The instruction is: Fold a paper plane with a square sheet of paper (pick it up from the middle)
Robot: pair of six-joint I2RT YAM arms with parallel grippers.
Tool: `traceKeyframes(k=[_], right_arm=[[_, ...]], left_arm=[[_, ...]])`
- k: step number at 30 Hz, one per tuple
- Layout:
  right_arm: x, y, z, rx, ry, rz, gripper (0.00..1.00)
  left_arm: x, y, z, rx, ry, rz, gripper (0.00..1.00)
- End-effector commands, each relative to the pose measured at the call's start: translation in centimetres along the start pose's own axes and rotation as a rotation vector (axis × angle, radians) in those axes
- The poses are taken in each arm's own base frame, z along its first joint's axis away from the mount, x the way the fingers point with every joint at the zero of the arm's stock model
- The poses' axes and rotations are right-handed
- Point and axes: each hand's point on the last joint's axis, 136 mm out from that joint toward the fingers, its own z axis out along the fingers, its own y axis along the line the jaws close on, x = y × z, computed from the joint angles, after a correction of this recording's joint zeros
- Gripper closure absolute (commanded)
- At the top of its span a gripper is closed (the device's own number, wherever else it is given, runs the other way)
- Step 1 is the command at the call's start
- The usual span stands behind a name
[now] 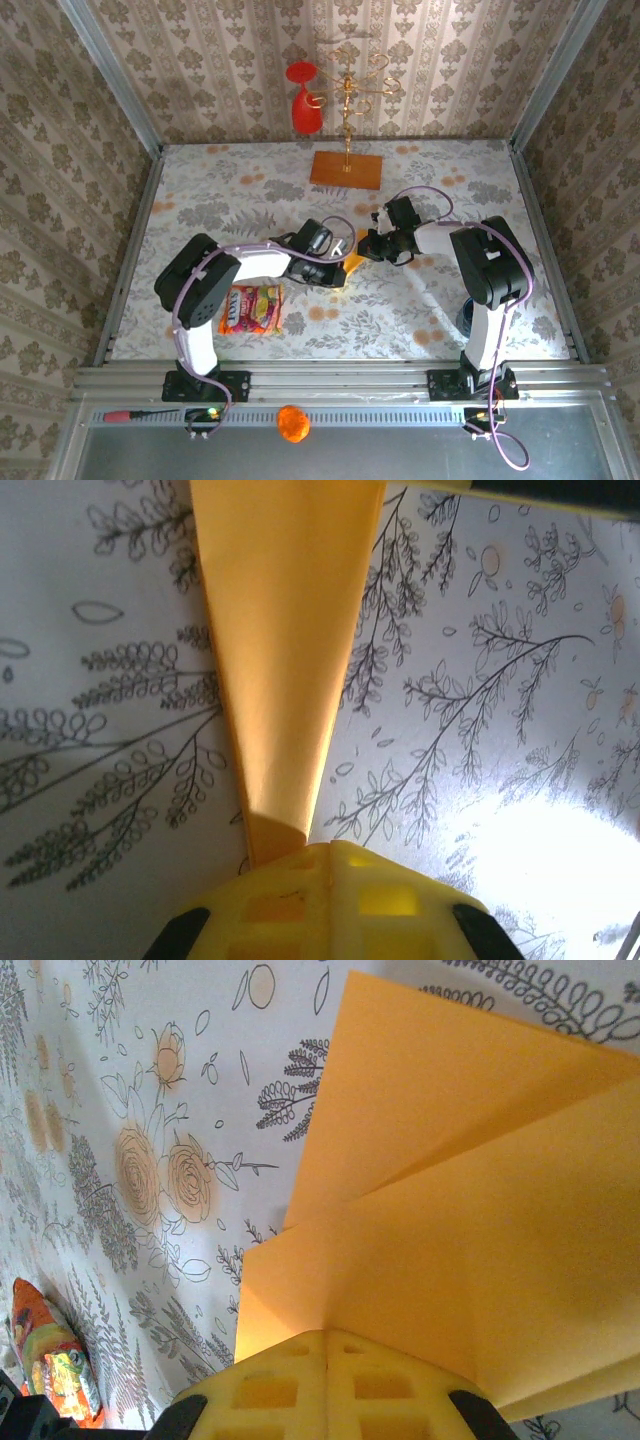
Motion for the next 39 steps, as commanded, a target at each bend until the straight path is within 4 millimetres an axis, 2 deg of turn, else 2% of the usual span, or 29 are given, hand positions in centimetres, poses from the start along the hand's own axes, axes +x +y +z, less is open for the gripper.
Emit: traceKeyframes(k=[1,6,9,12,15,20,23,28,34,39], right_arm=[[3.1,-7.1,1.0,0.245,0.075,0.084,0.95],[3.1,-6.9,1.0,0.24,0.076,0.085,0.95],[3.1,-6.5,0.9,0.227,0.077,0.085,0.95],[3.3,-5.5,0.8,0.194,0.076,0.095,0.95],[3.7,-4.2,0.6,0.173,0.078,0.09,0.95],[4.2,-1.9,0.9,0.135,0.081,0.075,0.95],[4.6,-0.6,1.4,0.113,0.082,0.069,0.95],[5.1,0.8,2.2,0.09,0.088,0.061,0.95],[4.7,1.3,2.0,0.081,0.073,0.053,0.95],[4.4,1.6,1.7,0.085,0.067,0.038,0.95]], left_arm=[[6.3,2.4,-0.1,-0.09,0.197,-0.067,0.96],[7.5,3.0,-0.7,-0.119,0.214,-0.075,0.96],[7.3,2.6,-1.5,-0.097,0.188,-0.084,0.96],[5.7,1.3,-2.6,-0.071,0.12,-0.067,0.96],[3.0,0.2,-4.4,-0.054,0.006,-0.05,0.96],[-0.5,-0.7,-6.5,-0.015,-0.151,-0.054,0.95],[-1.4,-1.0,-6.0,0.009,-0.171,-0.066,0.95],[-2.6,-1.1,-3.8,0.024,-0.143,-0.084,0.96],[-2.4,-0.7,-1.9,0.018,-0.107,-0.09,0.97],[-2.0,0.3,-1.1,-0.027,-0.087,-0.097,0.97]])
